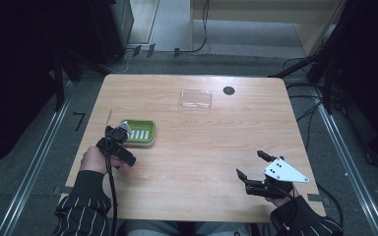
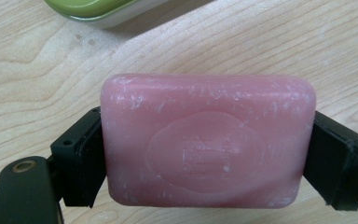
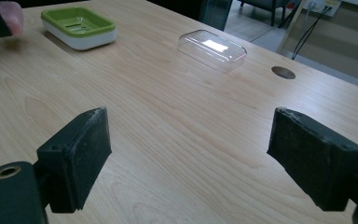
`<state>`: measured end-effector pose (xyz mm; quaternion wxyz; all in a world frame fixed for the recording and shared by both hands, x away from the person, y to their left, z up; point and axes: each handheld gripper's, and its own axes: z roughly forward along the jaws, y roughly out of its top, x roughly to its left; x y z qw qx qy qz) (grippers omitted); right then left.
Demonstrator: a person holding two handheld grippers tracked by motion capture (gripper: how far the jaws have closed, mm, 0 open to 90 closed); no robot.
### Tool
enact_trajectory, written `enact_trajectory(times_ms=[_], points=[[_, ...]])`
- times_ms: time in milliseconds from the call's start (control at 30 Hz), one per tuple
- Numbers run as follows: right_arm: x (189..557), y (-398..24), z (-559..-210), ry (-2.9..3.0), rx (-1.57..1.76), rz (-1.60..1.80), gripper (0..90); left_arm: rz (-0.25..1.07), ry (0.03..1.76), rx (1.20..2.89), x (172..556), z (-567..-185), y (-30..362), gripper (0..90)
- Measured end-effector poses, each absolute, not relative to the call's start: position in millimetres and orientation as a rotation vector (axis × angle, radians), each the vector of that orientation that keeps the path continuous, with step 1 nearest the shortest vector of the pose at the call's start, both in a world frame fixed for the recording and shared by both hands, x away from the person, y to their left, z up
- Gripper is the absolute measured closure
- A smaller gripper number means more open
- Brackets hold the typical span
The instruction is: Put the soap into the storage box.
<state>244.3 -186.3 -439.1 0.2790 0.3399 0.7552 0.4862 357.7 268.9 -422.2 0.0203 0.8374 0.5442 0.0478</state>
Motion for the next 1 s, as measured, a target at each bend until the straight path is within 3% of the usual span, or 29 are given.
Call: enact_trajectory(times_ms=[1000], points=[[244,-186,-439,2.029,0.919,1.299,13.6,0.18,1.653,2.562,378,-408,261,13.7]])
